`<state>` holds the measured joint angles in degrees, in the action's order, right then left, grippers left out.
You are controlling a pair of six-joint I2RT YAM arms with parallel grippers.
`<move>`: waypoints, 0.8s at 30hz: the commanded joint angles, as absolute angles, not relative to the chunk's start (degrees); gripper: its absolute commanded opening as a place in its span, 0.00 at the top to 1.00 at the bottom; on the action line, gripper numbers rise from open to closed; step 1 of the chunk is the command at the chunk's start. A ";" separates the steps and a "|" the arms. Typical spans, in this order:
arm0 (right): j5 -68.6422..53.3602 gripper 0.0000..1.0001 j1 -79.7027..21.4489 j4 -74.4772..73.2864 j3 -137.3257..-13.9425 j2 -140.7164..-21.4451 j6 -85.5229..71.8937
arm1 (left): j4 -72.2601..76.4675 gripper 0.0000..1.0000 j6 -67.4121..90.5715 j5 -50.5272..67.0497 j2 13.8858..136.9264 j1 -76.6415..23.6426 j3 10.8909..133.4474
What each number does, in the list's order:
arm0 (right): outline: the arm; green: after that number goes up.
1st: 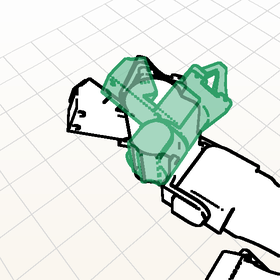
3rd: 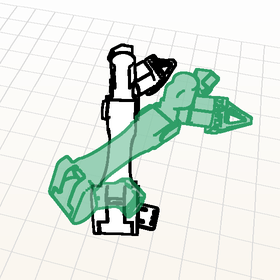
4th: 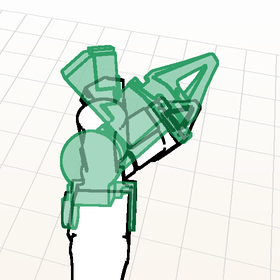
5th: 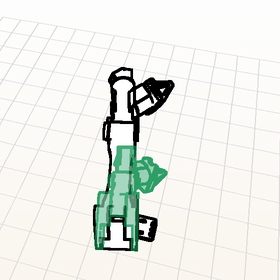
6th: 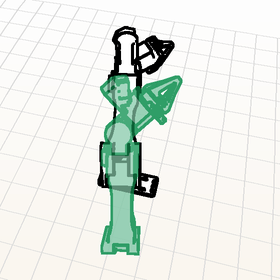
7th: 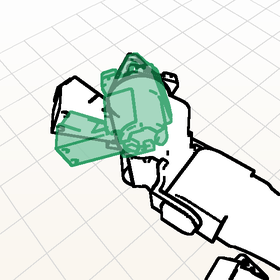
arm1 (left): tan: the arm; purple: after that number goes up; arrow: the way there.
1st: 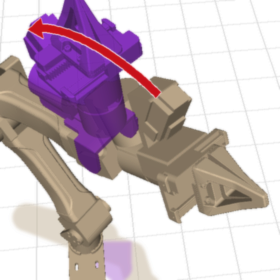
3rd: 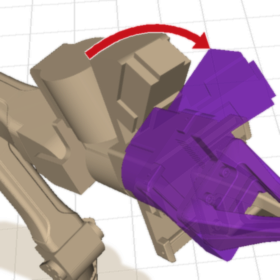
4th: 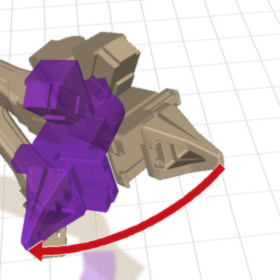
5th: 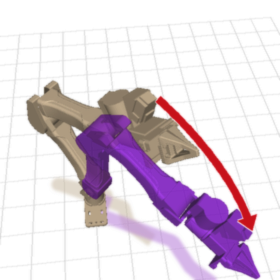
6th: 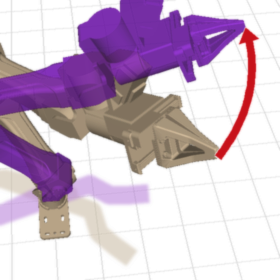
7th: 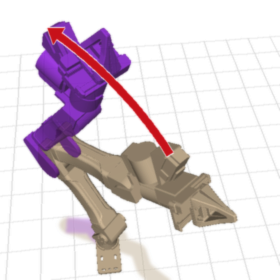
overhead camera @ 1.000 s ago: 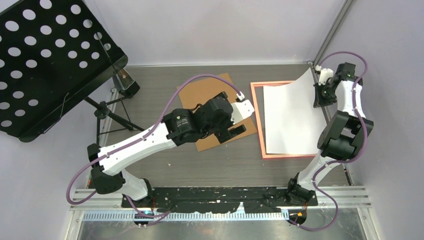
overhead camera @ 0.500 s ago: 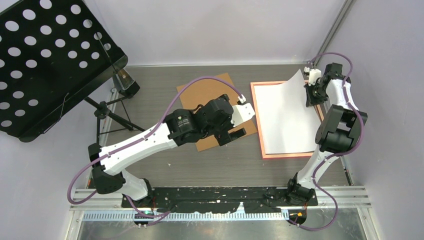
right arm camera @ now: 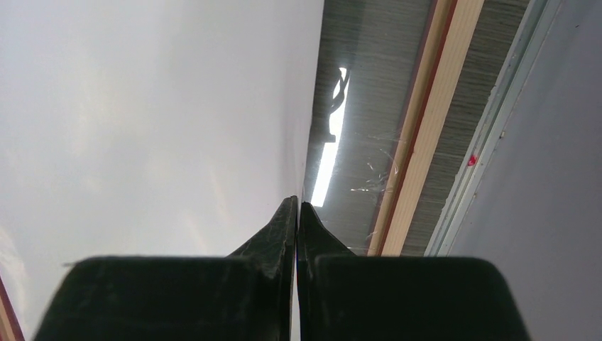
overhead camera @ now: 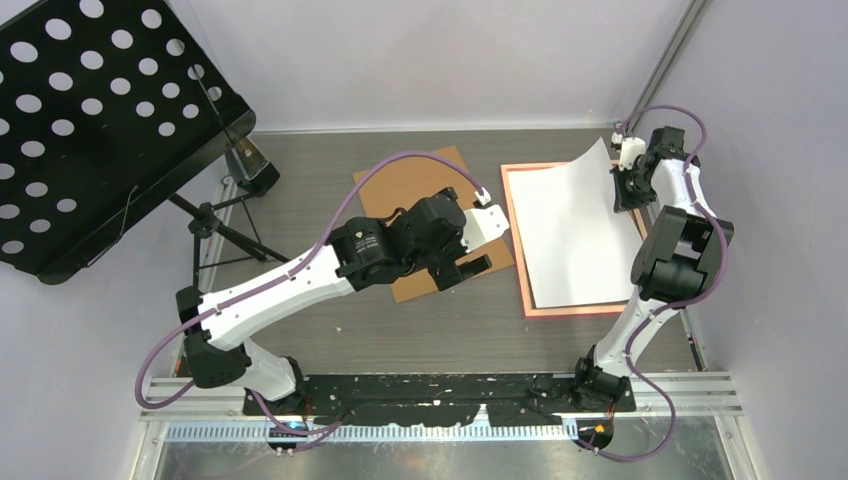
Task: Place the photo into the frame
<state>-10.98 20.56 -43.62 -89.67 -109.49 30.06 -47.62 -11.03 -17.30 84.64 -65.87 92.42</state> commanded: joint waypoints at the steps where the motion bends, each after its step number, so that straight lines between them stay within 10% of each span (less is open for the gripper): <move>1: -10.34 0.95 21.01 -41.18 -91.30 -110.12 28.82 | -47.36 0.01 -11.17 -16.42 85.05 -65.64 93.52; 24: -11.93 0.94 21.48 -40.66 -88.58 -109.95 25.41 | -48.01 0.02 -10.98 -15.64 85.18 -65.57 93.69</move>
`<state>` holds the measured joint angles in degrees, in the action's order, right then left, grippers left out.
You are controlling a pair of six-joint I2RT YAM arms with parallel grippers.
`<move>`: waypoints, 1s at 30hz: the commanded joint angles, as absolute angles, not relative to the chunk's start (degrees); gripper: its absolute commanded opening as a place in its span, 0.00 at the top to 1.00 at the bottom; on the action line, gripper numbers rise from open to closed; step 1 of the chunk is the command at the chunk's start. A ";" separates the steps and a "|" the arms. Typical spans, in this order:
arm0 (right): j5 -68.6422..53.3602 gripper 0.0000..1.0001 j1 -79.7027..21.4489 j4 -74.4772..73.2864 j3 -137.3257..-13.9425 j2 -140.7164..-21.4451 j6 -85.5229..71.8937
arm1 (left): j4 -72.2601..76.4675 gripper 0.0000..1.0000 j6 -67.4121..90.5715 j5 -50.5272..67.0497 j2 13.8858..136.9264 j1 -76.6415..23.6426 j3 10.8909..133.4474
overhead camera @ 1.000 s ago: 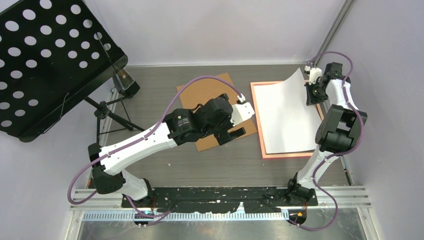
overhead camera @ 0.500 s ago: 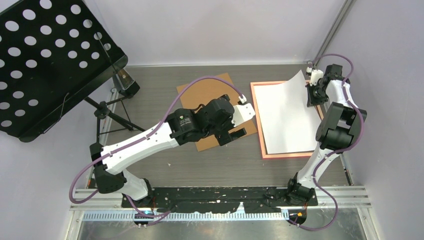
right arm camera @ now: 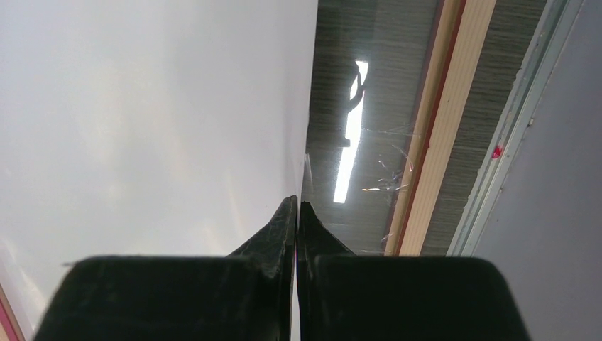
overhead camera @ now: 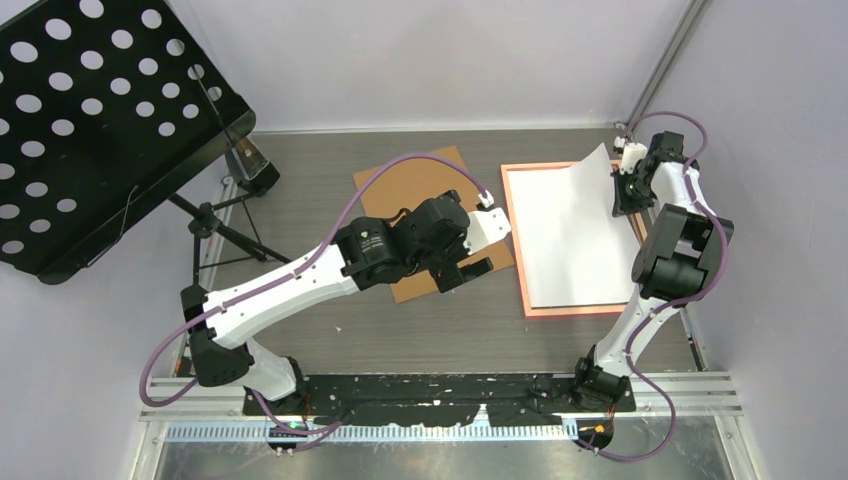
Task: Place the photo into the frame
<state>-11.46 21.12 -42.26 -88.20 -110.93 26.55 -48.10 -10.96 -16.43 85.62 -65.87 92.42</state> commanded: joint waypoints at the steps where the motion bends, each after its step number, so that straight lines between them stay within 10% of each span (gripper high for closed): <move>1: -11.62 0.94 21.52 -40.55 -88.63 -110.17 25.47 | -48.03 0.02 -10.99 -15.58 85.17 -65.63 93.69; 30: -4.03 0.18 21.80 -35.13 -84.65 -109.49 25.02 | -47.87 0.02 -11.33 -15.73 84.14 -65.59 92.86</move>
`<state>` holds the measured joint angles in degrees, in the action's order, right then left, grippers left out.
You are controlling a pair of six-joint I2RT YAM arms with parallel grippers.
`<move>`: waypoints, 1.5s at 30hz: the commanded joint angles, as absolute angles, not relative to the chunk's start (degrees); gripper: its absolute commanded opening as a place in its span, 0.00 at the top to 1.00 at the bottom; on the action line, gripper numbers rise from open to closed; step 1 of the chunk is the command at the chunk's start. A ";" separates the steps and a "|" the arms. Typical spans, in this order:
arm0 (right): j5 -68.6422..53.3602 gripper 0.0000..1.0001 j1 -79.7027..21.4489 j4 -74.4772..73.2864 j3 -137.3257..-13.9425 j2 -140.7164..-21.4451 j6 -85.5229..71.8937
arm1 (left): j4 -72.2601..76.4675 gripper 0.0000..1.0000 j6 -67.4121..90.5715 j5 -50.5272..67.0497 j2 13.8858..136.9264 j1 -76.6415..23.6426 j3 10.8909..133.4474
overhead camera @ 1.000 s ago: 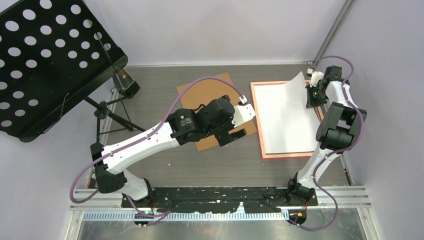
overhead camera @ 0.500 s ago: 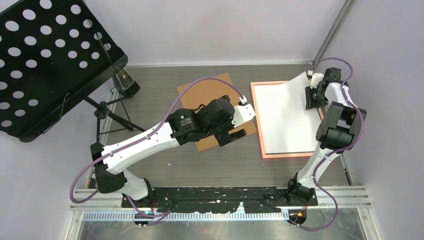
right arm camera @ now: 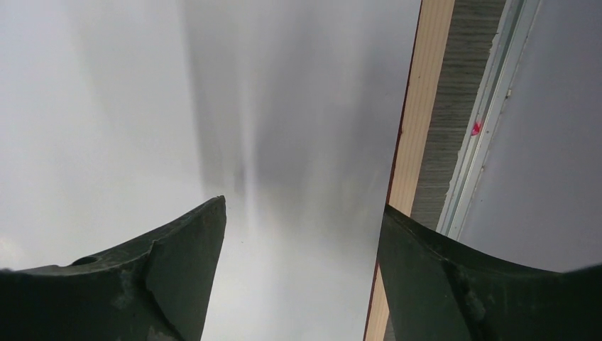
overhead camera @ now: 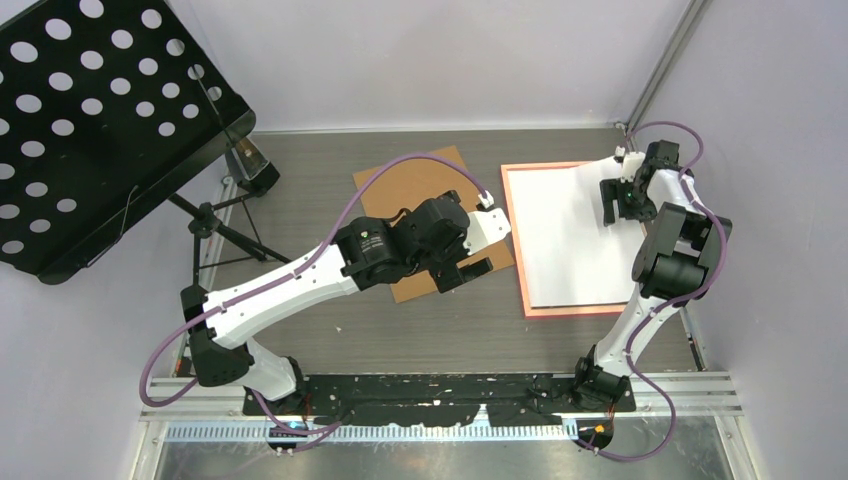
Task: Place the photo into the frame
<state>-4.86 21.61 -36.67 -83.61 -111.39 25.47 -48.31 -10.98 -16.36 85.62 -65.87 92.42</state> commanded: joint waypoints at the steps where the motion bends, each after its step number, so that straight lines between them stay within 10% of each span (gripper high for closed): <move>1: -4.00 0.16 21.84 -35.14 -84.90 -109.29 24.93 | -47.93 0.02 -11.34 -15.69 84.12 -65.65 92.85; 28: -8.87 0.09 16.81 -27.00 -73.10 -94.32 24.15 | -46.26 0.00 -11.33 -16.62 82.06 -63.32 88.90; 45: -7.86 0.09 14.38 -22.98 -65.73 -84.60 22.53 | -46.74 0.01 -5.86 -4.70 80.83 -39.97 79.04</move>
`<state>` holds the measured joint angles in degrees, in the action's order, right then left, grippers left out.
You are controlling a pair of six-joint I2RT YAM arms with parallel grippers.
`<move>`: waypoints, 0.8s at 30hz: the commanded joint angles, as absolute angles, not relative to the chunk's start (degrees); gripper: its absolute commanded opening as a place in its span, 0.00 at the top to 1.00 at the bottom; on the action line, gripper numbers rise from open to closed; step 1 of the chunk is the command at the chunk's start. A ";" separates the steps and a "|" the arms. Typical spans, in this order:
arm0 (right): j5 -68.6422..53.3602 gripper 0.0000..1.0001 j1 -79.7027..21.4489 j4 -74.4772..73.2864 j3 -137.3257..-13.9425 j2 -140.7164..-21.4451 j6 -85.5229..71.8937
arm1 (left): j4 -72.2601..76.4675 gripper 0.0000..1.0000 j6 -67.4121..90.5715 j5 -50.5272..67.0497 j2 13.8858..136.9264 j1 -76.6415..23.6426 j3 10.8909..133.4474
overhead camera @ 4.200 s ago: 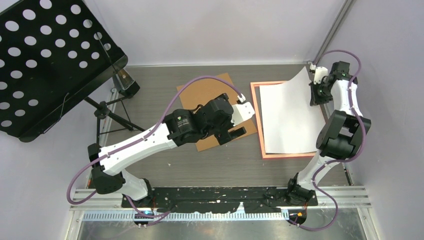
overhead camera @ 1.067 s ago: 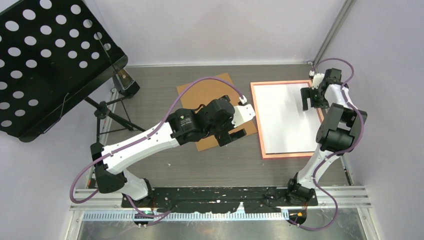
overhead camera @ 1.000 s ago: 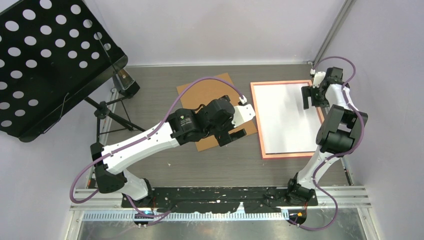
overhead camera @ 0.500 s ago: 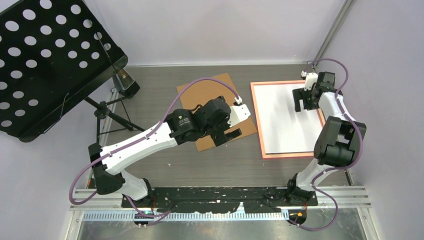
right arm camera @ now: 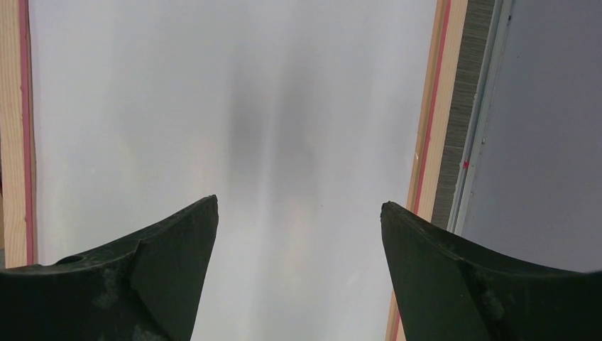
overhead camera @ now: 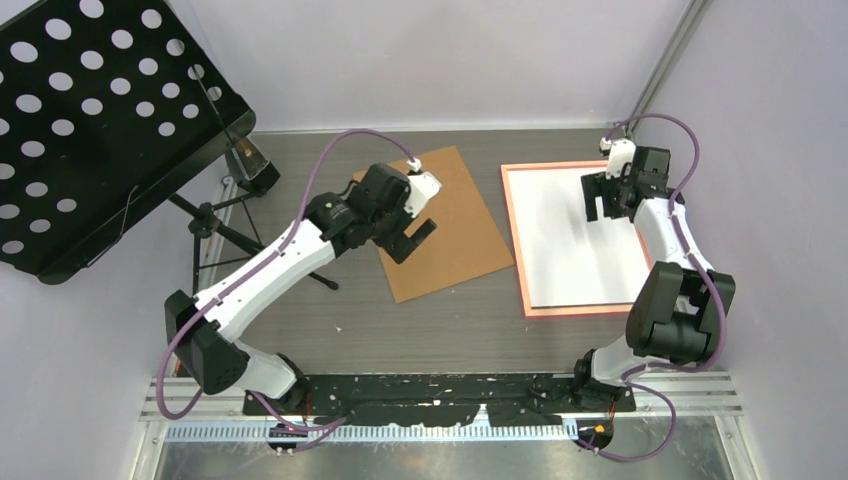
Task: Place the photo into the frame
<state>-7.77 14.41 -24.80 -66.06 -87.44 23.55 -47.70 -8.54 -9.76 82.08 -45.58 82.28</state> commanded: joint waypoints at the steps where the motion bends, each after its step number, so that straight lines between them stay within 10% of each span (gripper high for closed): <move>1: -8.40 0.09 14.27 -23.34 -66.07 -84.37 22.24 | -46.37 0.00 -5.45 -3.65 80.86 -38.19 78.08; 24: -9.69 0.09 -16.09 -16.09 -71.24 -96.23 19.03 | -41.35 0.05 11.24 19.58 101.72 -13.93 77.01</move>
<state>-9.98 -12.88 -19.11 -66.37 -90.89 20.56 -44.77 6.74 14.37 99.48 -15.70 74.98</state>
